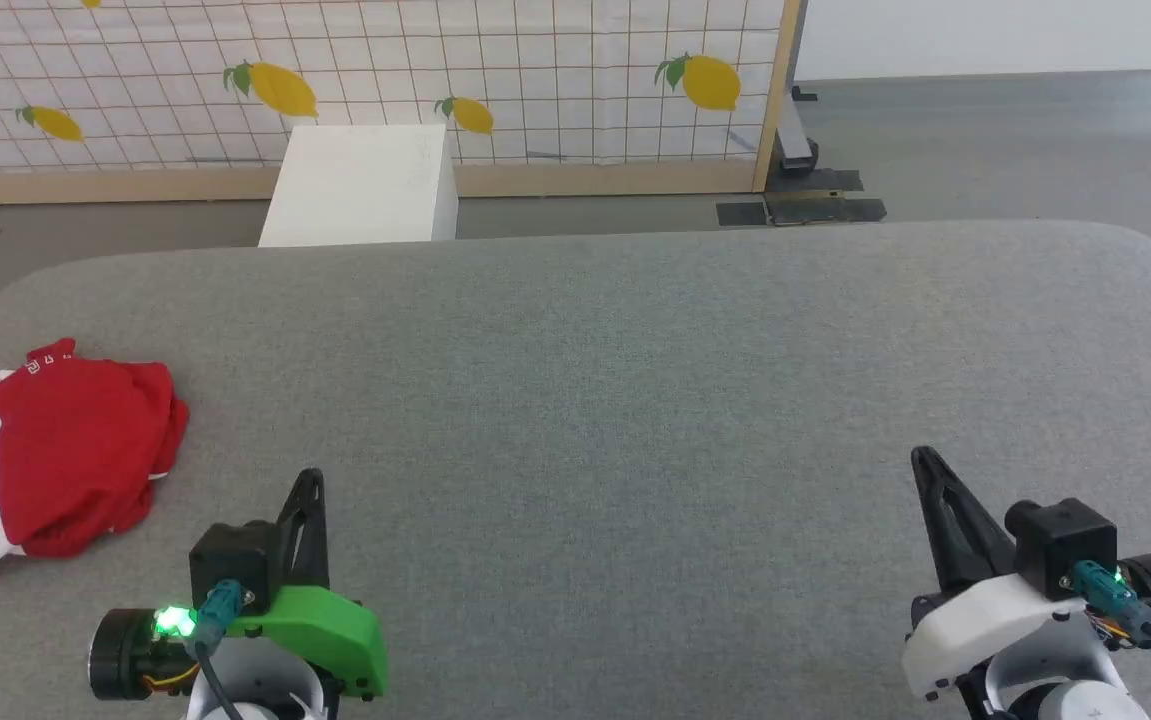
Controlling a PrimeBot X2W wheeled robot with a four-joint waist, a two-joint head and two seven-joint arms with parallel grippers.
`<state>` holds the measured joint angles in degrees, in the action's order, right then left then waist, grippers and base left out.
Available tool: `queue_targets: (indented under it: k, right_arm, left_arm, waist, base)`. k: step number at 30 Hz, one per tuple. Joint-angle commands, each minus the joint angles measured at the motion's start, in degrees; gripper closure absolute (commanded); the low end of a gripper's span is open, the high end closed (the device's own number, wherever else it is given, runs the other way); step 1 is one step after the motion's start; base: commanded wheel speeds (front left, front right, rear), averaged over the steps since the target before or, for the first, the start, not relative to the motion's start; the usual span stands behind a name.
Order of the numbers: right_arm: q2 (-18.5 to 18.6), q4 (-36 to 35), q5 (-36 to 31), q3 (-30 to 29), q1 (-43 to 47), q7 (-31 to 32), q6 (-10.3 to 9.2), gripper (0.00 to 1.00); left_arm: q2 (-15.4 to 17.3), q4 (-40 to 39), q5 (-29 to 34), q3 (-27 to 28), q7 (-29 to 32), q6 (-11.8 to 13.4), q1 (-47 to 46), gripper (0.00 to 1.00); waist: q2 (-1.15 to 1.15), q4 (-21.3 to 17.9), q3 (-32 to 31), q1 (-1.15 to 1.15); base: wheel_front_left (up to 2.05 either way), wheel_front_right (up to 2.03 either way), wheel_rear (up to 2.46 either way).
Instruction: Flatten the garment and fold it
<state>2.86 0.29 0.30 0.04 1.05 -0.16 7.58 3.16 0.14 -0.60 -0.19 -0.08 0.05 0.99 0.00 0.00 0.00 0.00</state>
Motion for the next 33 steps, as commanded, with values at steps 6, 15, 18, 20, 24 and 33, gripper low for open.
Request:
queue_targets:
  k: [6, 15, 18, 20, 24, 33]
  right_arm:
    - [0.01, -0.29, -0.3, -0.04, -1.05, 0.16, -0.09, 1.0]
    - [0.01, -0.29, -0.3, -0.04, -1.05, 0.16, -0.09, 1.0]
    - [0.01, -0.29, -0.3, -0.04, -1.05, 0.16, -0.09, 1.0]
    - [0.01, -0.29, -0.3, -0.04, -1.05, 0.16, -0.09, 1.0]
    - [0.01, -0.29, -0.3, -0.04, -1.05, 0.16, -0.09, 1.0]
    - [0.0, 0.37, 0.74, 0.01, 0.16, -0.38, 0.0, 0.0]
  left_arm:
    - [-0.28, -0.14, 0.6, 0.19, 0.08, -0.05, -0.99, 1.0]
    - [-0.28, -0.14, 0.6, 0.19, 0.08, -0.05, -0.99, 1.0]
    - [-0.28, -0.14, 0.6, 0.19, 0.08, -0.05, -0.99, 1.0]
    - [-0.28, -0.14, 0.6, 0.19, 0.08, -0.05, -0.99, 1.0]
    - [-0.28, -0.14, 0.6, 0.19, 0.08, -0.05, -0.99, 1.0]
    - [0.02, 0.21, -0.35, -0.28, -0.37, 0.01, 0.15, 0.0]
  waist:
    - [0.0, 0.0, 0.0, 0.0]
    - [0.0, 0.0, 0.0, 0.0]
    - [0.0, 0.0, 0.0, 0.0]
    - [0.0, 0.0, 0.0, 0.0]
    - [0.0, 0.0, 0.0, 0.0]
    - [0.0, 0.01, 0.0, 0.0]
  base:
    - [0.0, 0.0, 0.0]
    - [0.0, 0.0, 0.0]
    - [0.0, 0.0, 0.0]
    - [0.0, 0.0, 0.0]
    - [0.0, 0.0, 0.0]
    - [0.0, 0.0, 0.0]
